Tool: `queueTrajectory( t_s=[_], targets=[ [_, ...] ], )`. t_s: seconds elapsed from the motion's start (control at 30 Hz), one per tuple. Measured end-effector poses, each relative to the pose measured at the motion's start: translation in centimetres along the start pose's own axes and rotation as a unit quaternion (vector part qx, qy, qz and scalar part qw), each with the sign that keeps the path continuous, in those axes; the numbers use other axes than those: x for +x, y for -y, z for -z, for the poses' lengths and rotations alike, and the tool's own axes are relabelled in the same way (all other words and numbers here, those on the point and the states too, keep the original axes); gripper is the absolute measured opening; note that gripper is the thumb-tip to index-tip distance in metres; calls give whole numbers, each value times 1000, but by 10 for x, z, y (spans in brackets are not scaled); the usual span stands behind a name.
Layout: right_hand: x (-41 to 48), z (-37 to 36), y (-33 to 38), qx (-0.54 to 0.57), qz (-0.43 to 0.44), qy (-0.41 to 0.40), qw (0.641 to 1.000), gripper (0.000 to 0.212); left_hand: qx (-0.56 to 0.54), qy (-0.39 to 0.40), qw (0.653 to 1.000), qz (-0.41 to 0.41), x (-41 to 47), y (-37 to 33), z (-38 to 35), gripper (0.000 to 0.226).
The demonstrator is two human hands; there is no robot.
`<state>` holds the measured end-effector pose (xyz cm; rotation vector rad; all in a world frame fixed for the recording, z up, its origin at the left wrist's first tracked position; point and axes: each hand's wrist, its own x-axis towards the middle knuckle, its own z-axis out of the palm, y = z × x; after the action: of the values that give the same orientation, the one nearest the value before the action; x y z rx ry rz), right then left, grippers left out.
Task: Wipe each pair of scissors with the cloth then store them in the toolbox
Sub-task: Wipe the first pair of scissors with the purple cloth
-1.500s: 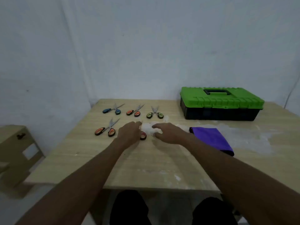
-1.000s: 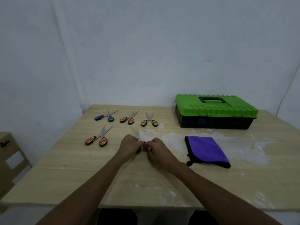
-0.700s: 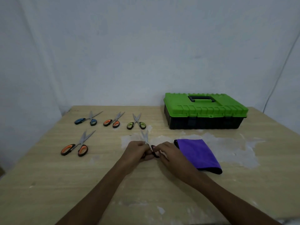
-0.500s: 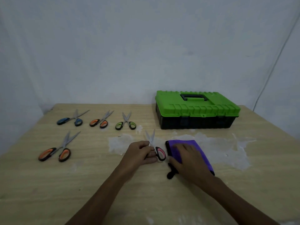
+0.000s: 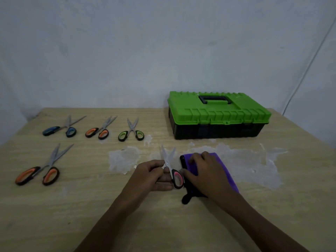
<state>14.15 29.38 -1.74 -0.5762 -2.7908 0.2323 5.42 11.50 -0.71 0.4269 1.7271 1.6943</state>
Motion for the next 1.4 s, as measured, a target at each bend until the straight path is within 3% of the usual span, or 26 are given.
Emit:
queueTrajectory(
  t_s=[0.07,0.17,0.3,0.47,0.73,0.83,1.03,1.2,1.4],
  targets=[
    [1,-1,6,-9,7,-10,1000,27,5,3,1000,-2,0,1,1,29],
    [4,3,4,81,-15,-17,996,9,7,18,1000,2,-4,-1,2,32],
    [9,17,-16,271,-76,8,960,13,7,42,999,5,-3,-3,2,35],
    [6,22,-31,346,-75,42,934,13,-1,35,999,12,-2,-4,-2,33],
    [8,21,-25,339,-80,43,936,14,-15,11,1000,9,-6,-6,5,29],
    [10,21,-27,349,-120,15,929,13,-25,15,999,15,-6,-6,4,29],
    [4,47,-51,401,-164,-92,897,8,-24,108,992,53,-3,-9,-29,30],
    [-4,67,-69,404,-124,-116,899,9,-50,148,984,91,-1,-9,-48,29],
    [-14,49,-57,347,-40,-58,935,9,-101,127,980,113,4,-6,-45,27]
  ],
)
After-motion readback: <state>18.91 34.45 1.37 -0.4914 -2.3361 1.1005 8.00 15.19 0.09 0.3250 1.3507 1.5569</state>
